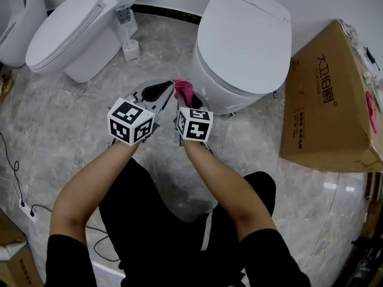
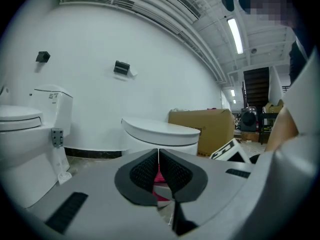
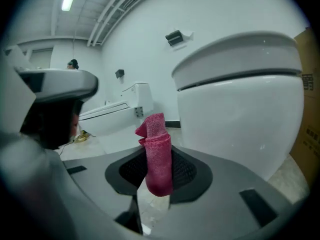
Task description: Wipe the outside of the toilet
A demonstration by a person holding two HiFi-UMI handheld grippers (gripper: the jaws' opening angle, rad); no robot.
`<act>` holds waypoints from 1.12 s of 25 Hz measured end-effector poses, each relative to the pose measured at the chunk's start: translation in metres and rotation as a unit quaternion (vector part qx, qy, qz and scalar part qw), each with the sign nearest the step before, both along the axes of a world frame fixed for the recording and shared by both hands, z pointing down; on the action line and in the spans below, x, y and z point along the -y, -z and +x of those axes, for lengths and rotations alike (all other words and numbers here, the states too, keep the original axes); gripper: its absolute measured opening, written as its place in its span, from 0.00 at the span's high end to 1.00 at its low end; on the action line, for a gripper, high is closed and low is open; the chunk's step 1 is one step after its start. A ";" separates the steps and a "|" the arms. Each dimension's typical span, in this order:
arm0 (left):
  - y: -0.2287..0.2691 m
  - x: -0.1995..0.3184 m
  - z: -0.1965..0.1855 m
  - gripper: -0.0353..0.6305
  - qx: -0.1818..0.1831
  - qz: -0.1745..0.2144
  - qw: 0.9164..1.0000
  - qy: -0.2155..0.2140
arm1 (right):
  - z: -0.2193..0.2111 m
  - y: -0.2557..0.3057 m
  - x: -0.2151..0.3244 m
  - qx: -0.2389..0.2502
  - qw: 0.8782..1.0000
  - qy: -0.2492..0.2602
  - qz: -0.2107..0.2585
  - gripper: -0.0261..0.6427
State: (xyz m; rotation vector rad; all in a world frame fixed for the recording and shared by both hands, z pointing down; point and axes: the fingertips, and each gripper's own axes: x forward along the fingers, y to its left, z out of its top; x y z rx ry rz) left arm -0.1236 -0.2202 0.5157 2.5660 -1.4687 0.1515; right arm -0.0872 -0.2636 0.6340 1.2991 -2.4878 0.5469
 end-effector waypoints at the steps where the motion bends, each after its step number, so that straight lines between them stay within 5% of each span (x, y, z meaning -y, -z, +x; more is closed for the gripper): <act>1: 0.000 -0.002 -0.003 0.92 -0.001 0.000 1.000 0.003 | -0.002 -0.004 0.008 -0.003 1.000 -0.014 -0.005 0.77; 9: -0.012 -0.022 -0.007 0.92 0.037 -0.005 0.999 -0.014 | -0.007 -0.009 0.052 0.052 0.988 -0.126 -0.067 0.77; 18: -0.004 -0.027 -0.016 0.92 0.031 -0.006 1.000 -0.003 | 0.010 -0.019 0.057 0.112 0.964 -0.193 -0.145 0.77; 23: 0.002 -0.024 -0.010 0.92 0.040 0.002 0.999 -0.014 | 0.025 -0.024 0.046 0.147 0.954 -0.193 -0.176 0.77; 28: 0.006 -0.018 -0.002 0.92 0.033 0.000 0.999 -0.014 | 0.041 -0.020 0.033 0.135 0.962 -0.158 -0.179 0.77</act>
